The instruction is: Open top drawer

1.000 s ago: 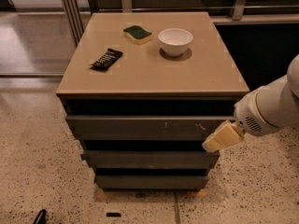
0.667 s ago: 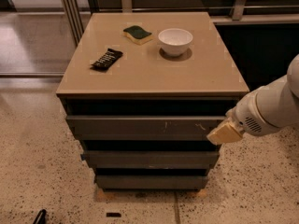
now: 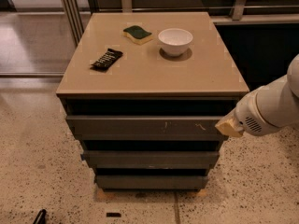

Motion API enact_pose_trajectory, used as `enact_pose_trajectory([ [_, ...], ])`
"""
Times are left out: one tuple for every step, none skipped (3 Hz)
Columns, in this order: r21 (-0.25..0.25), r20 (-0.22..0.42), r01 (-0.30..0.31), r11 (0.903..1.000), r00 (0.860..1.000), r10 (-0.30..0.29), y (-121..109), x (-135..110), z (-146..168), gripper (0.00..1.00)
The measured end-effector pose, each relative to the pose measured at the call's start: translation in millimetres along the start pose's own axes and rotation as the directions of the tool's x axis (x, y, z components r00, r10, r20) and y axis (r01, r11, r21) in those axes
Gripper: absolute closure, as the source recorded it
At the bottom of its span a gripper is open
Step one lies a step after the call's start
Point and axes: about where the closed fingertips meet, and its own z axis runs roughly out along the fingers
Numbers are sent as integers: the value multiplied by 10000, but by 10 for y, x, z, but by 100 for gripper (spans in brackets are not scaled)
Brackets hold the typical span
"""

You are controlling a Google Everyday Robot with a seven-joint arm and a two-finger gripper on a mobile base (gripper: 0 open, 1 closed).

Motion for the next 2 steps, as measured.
enact_pose_trajectory([
  [4, 45, 7, 10000, 10000, -7, 6, -13, 14, 100],
  [40, 750, -235, 9997, 9969, 231, -3, -66, 146, 100],
])
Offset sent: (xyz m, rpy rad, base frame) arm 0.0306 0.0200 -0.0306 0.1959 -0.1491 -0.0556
